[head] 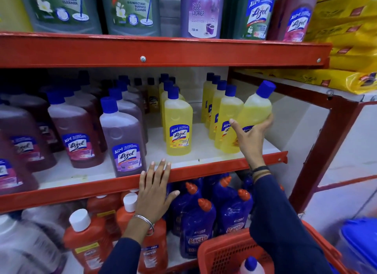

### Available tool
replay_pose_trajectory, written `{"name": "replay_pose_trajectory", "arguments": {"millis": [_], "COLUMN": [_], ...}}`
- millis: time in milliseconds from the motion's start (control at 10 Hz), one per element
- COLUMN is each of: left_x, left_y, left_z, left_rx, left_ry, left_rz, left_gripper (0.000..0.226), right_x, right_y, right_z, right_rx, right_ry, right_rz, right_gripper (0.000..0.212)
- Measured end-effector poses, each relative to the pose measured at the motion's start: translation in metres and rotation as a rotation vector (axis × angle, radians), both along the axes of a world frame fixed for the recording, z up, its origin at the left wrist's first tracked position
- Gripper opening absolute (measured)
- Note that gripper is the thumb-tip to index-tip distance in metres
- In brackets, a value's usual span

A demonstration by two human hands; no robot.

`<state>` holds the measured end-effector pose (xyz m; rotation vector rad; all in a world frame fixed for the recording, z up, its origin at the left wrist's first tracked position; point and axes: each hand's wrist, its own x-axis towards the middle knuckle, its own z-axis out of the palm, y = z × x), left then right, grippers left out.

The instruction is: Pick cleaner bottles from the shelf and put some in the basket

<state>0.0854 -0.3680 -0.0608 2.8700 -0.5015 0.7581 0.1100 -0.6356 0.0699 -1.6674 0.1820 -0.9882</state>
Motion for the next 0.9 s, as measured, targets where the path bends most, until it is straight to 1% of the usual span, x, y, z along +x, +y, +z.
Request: {"name": "replay_pose_trajectory", "arguments": {"millis": [200,300,500,600,700,800,900], "left_x": [0.001,0.001,0.0,-0.001,-0.003,-0.009,-0.02], "left_y": [0.001,0.001,0.001,0.001,-0.001,0.003,0.005], "left_z": [-0.002,-0.002,-0.001,0.0,0.003,0.01,0.028], "left_rx": [-0.013,-0.012,-0.009,-0.017,-0.014,-0.101,-0.246], "left_ry": [-0.004,0.004,0.0,0.008,0.037,0.058,0.038], "left_rz": [-0.009,-0.006,-0.009,-0.031,-0.037,-0.11,-0.247], "left_gripper": [0.079,0.079,0.08,0.089,0.091,0.084,0.069], "right_x": [0.01,0.013,0.017,0.015,0.011,0.003,-0.022], "right_y": [0.0,0.0,0.005,0.007,0.007,0.01,0.007], "right_z": [-0.02,-0.025,-0.026,-0.024,-0.031,-0.026,-0.048], "right_rx": [-0.157,-0.192,-0.301,-0.304,-0.313,-0.313,-0.255], "right_ry": [0.085,0.11,0.189,0.213,0.233,0.231,0.139], "right_rz": [-0.065,-0.09,-0.176,-0.209,-0.221,-0.169,-0.151], "right_gripper": [0.108,0.108,0.113,0.112,0.109,0.103,0.09]}}
